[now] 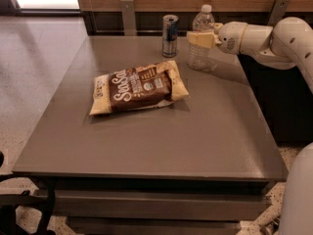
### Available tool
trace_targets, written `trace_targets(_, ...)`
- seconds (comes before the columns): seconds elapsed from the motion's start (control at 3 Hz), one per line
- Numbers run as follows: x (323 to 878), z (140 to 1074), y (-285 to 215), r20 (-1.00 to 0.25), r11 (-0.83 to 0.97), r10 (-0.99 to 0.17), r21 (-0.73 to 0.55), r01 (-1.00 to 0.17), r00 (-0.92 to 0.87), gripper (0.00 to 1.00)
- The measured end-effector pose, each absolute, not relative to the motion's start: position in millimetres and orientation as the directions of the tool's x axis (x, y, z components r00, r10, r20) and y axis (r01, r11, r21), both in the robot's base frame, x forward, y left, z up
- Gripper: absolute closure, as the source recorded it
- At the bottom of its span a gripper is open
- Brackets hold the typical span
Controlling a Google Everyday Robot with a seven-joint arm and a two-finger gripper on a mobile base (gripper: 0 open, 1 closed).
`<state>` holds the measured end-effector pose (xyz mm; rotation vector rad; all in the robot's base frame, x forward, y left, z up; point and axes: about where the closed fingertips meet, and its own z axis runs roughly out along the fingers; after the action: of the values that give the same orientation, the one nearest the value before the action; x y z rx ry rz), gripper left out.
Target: Move water bottle near redbull can
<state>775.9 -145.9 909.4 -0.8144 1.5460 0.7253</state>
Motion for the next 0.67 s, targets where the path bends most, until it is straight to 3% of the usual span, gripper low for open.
trace_targets(0.67, 776.6, 908.6, -140.7, -0.993, 0.557, -0.098, 0.006, -0.831, -0.073, 0.31)
